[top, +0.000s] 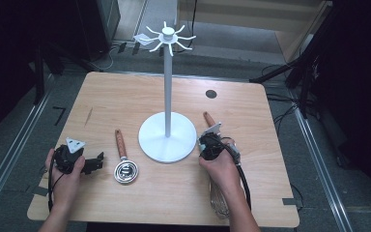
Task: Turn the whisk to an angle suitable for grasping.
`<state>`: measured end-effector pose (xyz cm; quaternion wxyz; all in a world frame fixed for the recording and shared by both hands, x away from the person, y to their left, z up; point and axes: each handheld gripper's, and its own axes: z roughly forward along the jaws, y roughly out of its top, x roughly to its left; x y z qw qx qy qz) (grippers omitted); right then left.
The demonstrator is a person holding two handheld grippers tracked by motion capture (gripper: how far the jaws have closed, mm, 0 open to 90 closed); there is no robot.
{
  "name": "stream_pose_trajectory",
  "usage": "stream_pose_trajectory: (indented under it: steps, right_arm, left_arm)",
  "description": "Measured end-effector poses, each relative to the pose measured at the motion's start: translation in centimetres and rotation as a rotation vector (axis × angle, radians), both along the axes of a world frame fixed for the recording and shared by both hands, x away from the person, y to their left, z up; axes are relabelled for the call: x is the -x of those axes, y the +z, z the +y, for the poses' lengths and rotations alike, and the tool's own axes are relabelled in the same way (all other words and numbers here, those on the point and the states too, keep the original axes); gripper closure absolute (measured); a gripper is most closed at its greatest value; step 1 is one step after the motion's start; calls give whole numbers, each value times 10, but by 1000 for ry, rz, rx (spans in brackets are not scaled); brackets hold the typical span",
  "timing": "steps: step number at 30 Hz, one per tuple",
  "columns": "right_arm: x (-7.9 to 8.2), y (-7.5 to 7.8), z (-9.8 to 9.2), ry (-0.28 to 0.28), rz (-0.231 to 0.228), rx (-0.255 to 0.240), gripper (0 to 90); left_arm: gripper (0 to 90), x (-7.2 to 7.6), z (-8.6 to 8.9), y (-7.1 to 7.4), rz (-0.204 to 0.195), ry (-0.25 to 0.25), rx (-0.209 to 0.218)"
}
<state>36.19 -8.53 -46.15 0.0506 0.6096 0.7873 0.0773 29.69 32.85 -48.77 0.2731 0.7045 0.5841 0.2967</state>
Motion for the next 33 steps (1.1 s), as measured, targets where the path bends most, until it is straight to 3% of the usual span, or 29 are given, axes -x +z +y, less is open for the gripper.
stream_pose_trajectory:
  steps: [5, 6, 8, 11, 13, 15, 18, 20, 26, 29, 30, 33]
  right_arm:
    - [3, 1, -11, -10, -23, -21, 715]
    - [7, 4, -15, -10, -45, -48, 715]
    - [9, 6, -17, -8, -61, -53, 715]
    - [19, 18, -21, 9, -143, -115, 715]
    - [21, 20, -22, 12, -162, -119, 715]
    - [29, 29, -22, 26, -232, -160, 715]
    - [33, 34, -22, 40, -271, -187, 715]
    - [38, 40, -23, 79, -330, -234, 715]
    - [47, 51, -26, 86, -451, -335, 715]
    - [51, 56, -27, 90, -496, -361, 715]
    - [53, 60, -27, 97, -536, -384, 715]
    - [55, 63, -27, 105, -567, -398, 715]
  left_arm:
    - [0, -1, 0, 0, 3, 1, 3]
    - [0, -1, 0, 0, 3, 1, 2]
    - [0, 0, 0, 0, 3, 1, 1]
    - [0, 0, 0, 0, 1, 0, -2]
    - [0, 0, 0, 0, -2, 0, -2]
    - [0, 0, 0, 0, -4, 1, -1]
    - [0, 0, 0, 0, -4, 2, 3]
    - [0, 0, 0, 0, 0, 0, 3]
    - [0, 0, 0, 0, 4, -1, 0]
    - [0, 0, 0, 0, 4, -2, 0]
    - [0, 0, 0, 0, 3, -3, 0]
    - [0, 0, 0, 0, -2, -3, 1]
